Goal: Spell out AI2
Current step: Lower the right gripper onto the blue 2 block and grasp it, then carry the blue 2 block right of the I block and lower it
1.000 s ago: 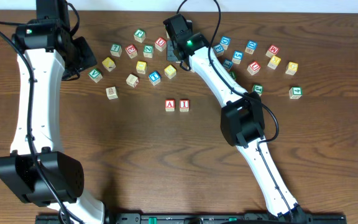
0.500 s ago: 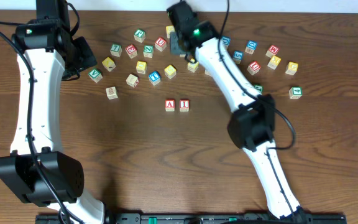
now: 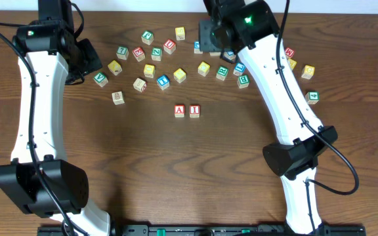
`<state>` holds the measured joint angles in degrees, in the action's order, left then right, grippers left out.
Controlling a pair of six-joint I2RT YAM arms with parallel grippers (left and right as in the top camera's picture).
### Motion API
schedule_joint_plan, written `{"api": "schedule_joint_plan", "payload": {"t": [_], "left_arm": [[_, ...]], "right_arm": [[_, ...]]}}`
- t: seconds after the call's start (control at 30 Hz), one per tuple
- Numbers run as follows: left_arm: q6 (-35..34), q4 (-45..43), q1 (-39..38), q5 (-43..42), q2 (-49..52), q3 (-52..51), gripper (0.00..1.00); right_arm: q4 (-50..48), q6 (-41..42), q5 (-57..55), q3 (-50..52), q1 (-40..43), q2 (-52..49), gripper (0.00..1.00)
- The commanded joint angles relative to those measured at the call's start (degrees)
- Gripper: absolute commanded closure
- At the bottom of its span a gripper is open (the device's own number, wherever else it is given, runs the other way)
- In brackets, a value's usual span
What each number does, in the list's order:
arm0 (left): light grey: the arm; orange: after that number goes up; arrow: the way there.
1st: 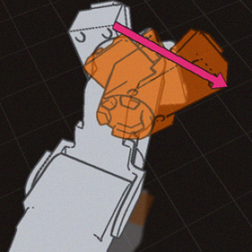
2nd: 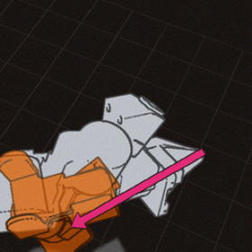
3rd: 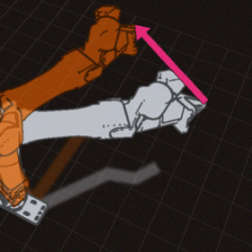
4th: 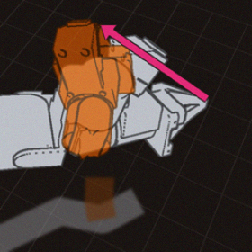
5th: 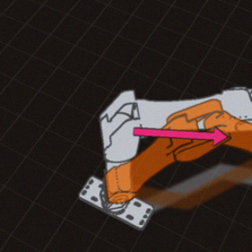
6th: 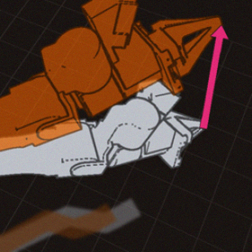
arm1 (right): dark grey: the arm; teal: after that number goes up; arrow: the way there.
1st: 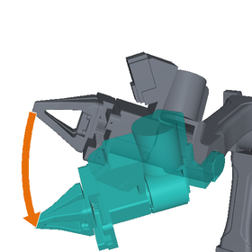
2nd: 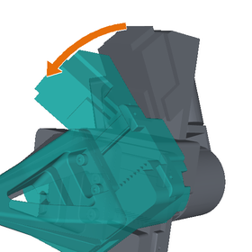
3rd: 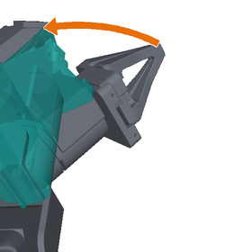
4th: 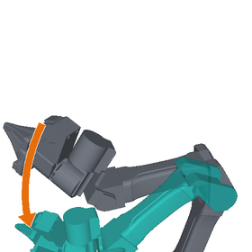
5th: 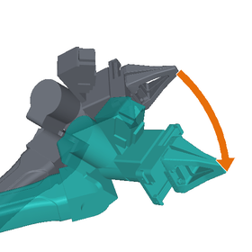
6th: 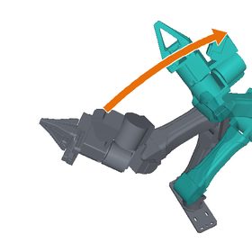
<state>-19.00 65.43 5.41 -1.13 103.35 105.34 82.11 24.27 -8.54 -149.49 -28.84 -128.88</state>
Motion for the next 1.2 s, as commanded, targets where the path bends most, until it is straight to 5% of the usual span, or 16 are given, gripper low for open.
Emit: {"api": "schedule_joint_plan", "payload": {"t": [0.0,0.73,1.17], "left_arm": [[0.98,0.09,0.02,0.72,-0.26,-0.57,0.48],[1.01,-0.33,0.02,0.72,-0.26,-0.55,0.48],[1.01,-0.83,0.02,0.72,-0.26,-0.57,0.48]], "right_arm": [[3.08,-0.28,0.24,0.13,0.24,-1.6,0.84],[11.76,-0.13,3.32,1.25,-1.33,-11.3,0.85],[7.72,-0.76,2.93,9.84,-2.75,-11.3,0.9]]}}
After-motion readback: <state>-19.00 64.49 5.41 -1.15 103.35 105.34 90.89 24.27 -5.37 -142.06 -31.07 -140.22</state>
